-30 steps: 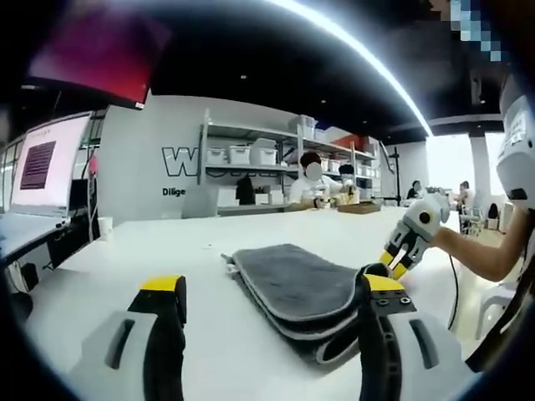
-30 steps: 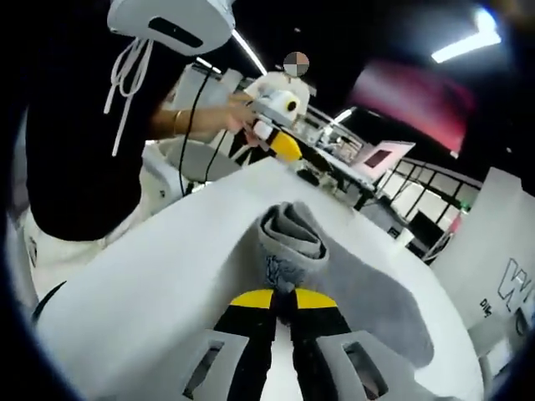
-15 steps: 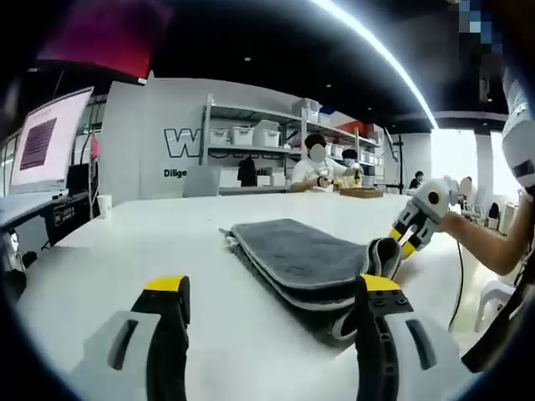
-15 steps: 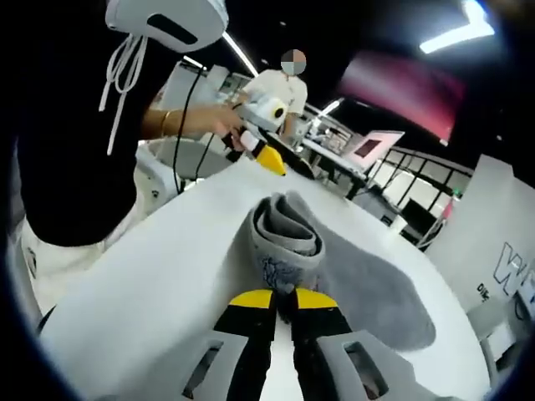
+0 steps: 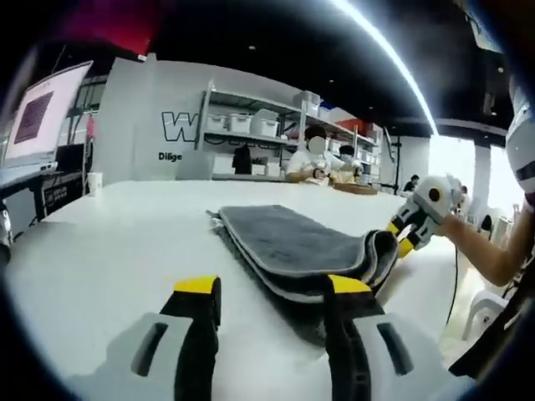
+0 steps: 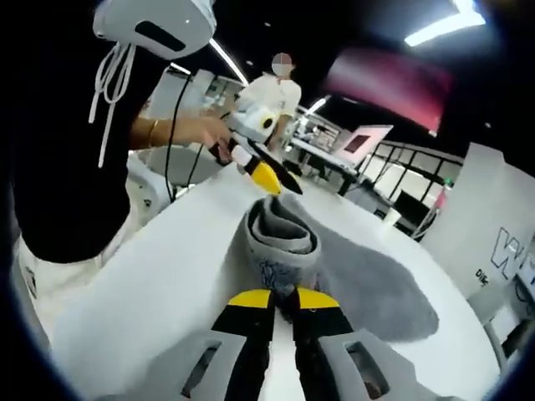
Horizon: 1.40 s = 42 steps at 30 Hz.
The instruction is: Open the folded towel by lifting each exposed corner and separating the folded layers until the towel lies flat within the target outline without major curled edges
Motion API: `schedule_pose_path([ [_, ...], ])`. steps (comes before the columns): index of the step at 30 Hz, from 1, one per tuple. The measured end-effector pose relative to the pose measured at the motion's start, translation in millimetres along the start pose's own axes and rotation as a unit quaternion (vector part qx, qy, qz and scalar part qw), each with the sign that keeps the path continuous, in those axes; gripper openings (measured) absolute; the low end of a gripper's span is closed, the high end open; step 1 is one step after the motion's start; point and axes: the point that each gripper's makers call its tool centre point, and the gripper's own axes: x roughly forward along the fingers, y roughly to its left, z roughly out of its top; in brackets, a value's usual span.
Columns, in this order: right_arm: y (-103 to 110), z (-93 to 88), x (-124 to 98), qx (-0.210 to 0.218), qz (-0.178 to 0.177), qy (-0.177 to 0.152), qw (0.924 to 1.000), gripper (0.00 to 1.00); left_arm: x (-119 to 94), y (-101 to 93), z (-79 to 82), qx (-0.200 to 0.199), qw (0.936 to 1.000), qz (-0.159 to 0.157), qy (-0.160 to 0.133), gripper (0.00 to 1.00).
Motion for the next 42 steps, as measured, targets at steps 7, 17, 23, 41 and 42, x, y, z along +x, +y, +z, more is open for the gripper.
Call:
schedule_pose_path([
  [7,0.3,6.0,-5.7,0.012,-0.011,0.004,0.9999,0.04,1.2,-5.9,-4.4,-0.01,0.9999,-0.008,0.003,0.39],
  [17,5.9,17.8,-17.3,0.045,-0.025,-0.013,0.9986,0.03,9.6,-12.0,1.1,0.071,0.9973,-0.019,0.009,0.32],
  [23,5.7,37.0,-26.5,0.043,-0.042,-0.023,0.998,0.04,13.3,-12.3,4.0,0.149,0.9884,-0.019,0.026,0.35],
  [41,2.1,73.6,-5.4,0.071,-0.076,-0.047,0.9935,0.04,30.3,-37.6,1.3,0.382,0.914,-0.106,0.088,0.29],
  [42,1.8,74.3,-4.6,0.07,-0.077,-0.046,0.9935,0.04,30.4,-38.0,0.8,0.393,0.9088,-0.108,0.091,0.29],
])
